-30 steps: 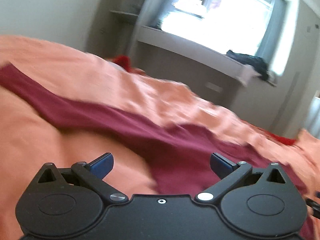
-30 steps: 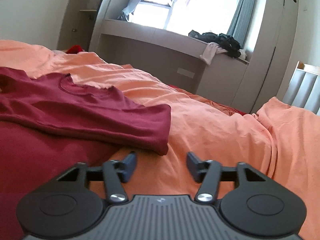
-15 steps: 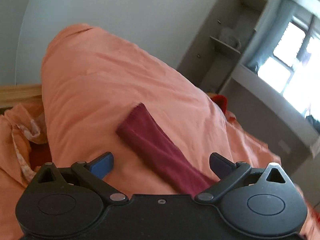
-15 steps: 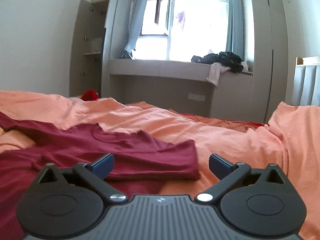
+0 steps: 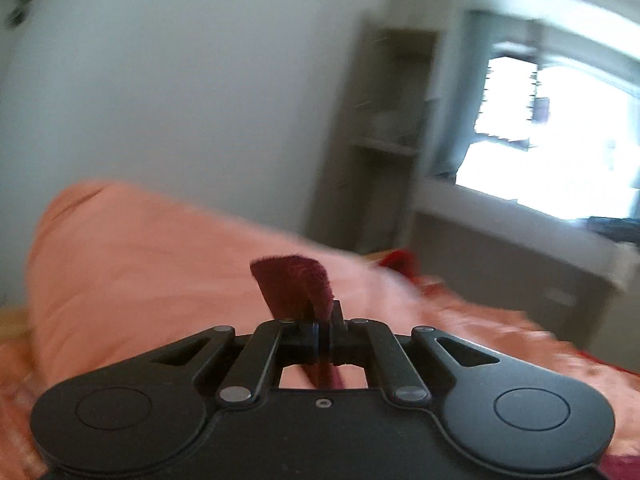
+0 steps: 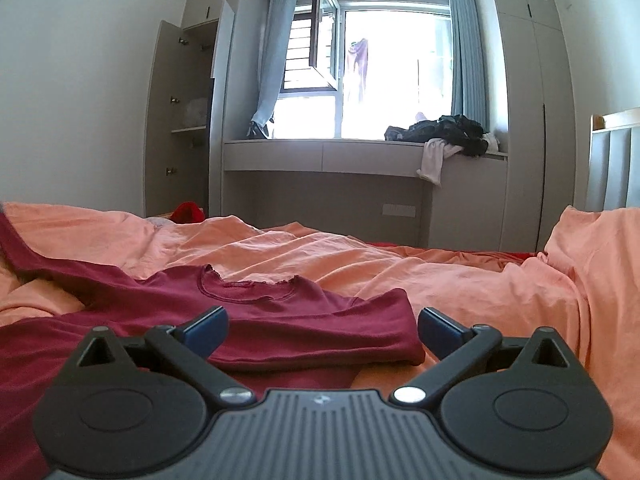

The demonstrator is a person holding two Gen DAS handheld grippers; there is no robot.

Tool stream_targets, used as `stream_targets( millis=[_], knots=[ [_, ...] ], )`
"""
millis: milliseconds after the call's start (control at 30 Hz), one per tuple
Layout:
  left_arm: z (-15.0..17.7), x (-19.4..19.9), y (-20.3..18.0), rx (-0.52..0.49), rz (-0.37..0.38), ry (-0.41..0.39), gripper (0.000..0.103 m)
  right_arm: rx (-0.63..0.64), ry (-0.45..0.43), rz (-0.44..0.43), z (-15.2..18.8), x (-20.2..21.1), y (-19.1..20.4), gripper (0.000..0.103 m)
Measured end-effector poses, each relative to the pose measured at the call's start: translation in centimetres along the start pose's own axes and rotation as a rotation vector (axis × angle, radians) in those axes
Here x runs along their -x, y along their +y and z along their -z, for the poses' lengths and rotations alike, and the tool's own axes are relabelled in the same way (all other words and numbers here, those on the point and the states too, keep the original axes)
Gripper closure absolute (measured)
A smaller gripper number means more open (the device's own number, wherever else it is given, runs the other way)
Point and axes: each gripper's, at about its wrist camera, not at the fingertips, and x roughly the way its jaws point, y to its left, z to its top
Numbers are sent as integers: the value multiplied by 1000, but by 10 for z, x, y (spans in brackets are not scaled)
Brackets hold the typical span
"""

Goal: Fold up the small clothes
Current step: 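Grasp the other sleeve cuff with the left gripper, then lay the sleeve across the shirt body and open the left gripper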

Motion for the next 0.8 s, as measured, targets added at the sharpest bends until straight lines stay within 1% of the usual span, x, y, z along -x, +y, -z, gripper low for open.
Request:
stream_targets(
  millis=[67,100,167,267,333,367,433,500,567,700,733,800],
  knots=[
    [-8,20,-32,-38,132,-53,100,0,-2,1,1,1,1,0],
    [-10,28,-47,-51,189,-68,100,-3,-4,1,1,2,0,0],
    [-12,50,-84,-90,338,-91,100,-9,-11,-1,1,4,0,0],
    [-2,79,-141,-173,513,-86,99,-13,-15,-2,0,4,0,0],
    [13,96,-175,-227,600,-68,99,-16,-16,2,0,5,0,0],
    [24,103,-193,-255,644,-45,99,-17,-16,5,-1,5,0,0],
    [49,116,-221,-301,708,2,99,-23,-19,17,0,5,0,0],
    [77,127,-243,-341,761,66,99,-33,-20,28,0,5,-2,0],
    [109,140,-258,-359,807,156,99,-47,-18,33,0,6,-5,0],
    [163,147,-268,-391,872,336,98,-54,-8,36,1,6,-9,0],
    [174,148,-268,-393,891,386,96,-53,-5,35,2,5,-9,0],
    [188,142,-262,-403,921,453,87,-57,5,28,3,3,-8,0]
  ],
)
